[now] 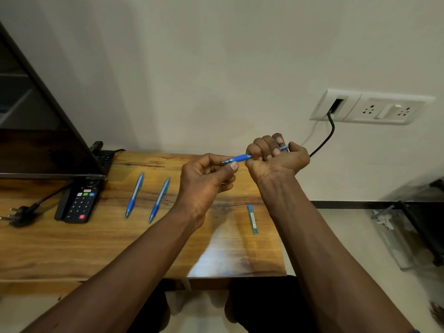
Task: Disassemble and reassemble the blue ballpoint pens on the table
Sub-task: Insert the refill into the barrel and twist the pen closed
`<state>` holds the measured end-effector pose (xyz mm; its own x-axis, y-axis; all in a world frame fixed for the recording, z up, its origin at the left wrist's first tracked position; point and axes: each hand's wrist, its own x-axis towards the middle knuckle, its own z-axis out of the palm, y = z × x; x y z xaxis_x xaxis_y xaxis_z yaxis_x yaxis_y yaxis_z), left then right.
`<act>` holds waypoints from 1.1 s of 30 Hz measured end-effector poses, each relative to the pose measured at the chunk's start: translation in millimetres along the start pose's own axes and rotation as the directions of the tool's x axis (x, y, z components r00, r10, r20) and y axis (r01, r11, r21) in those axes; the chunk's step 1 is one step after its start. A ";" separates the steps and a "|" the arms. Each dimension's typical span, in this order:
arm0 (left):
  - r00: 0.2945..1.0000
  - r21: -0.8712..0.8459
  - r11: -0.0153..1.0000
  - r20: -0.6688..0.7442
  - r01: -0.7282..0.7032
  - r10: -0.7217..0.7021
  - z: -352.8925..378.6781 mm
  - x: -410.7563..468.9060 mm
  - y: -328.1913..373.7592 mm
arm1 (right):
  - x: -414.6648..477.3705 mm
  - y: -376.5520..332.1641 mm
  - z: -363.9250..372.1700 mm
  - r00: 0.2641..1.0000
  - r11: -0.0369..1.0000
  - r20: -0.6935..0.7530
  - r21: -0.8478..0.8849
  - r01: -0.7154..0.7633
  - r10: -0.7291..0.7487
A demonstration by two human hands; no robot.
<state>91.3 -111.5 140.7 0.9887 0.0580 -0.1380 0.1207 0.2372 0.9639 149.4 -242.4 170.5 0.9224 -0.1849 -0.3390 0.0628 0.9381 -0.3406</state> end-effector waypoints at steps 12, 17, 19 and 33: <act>1.000 0.041 0.999 0.015 -0.024 0.023 -5.0 -1.5 0.2 | -0.6 0.1 5.1 1.000 0.998 0.019 -0.065 0.012 -0.011; 0.995 0.162 0.982 0.046 -0.095 0.089 -9.3 -1.8 2.4 | -0.8 2.9 2.5 0.997 0.991 0.061 -0.130 -0.039 0.047; 0.994 0.157 0.982 0.063 -0.103 0.094 -10.6 -2.3 4.0 | -1.5 5.0 5.4 0.997 0.988 0.068 -0.151 -0.031 0.042; 0.985 -0.125 0.992 0.168 -0.009 0.030 -20.4 -7.6 8.4 | -1.8 8.1 9.3 0.997 0.996 0.061 -0.072 -0.050 0.055</act>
<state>83.0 -90.1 145.2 0.9928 -0.0984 -0.0690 0.0998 0.3559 0.9292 151.8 -231.8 176.5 0.9459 -0.1153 -0.3034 -0.0112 0.9226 -0.3856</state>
